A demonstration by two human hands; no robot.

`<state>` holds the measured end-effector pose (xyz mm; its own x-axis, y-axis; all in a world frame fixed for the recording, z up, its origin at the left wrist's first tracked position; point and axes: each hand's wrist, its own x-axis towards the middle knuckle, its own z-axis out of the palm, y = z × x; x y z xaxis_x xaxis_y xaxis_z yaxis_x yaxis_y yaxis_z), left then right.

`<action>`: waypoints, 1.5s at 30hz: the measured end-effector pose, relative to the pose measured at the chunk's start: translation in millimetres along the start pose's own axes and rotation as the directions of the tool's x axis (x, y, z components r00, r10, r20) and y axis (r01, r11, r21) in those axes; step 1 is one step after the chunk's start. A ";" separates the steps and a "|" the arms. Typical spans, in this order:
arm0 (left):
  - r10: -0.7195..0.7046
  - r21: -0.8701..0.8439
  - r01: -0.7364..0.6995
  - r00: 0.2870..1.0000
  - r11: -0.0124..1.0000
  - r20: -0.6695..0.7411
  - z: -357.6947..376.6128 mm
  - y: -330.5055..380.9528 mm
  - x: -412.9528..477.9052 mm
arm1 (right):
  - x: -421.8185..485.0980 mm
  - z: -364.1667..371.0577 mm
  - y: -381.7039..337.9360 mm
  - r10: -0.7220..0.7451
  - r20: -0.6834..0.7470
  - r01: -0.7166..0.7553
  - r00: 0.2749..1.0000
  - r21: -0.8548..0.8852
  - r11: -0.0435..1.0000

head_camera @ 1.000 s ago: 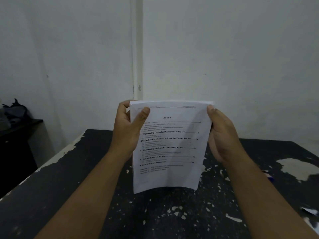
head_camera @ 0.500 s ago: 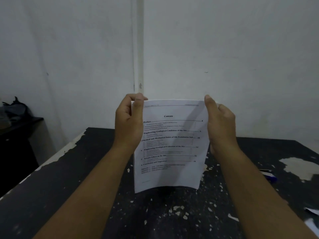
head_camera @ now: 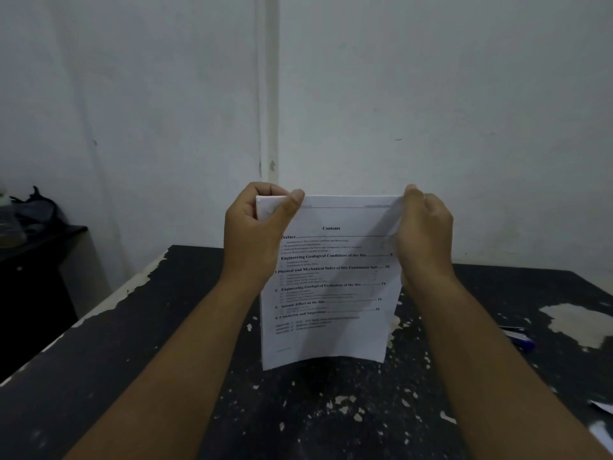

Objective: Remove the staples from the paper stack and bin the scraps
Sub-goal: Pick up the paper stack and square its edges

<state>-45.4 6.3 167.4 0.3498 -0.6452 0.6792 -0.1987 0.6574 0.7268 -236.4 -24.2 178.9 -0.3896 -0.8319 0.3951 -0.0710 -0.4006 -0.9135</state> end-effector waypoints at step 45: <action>-0.083 0.020 0.084 0.996 0.996 -0.045 6.6 -30.7 -53.5 | -32.0 -28.1 61.8 -0.256 0.000 0.256 0.967 -0.066 0.964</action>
<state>-64.1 18.0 109.4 0.4063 -0.6790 0.6114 -0.1873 0.5930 0.7831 -254.1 -11.6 107.1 -0.3586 -0.7013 0.6161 -0.2287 -0.5739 -0.7863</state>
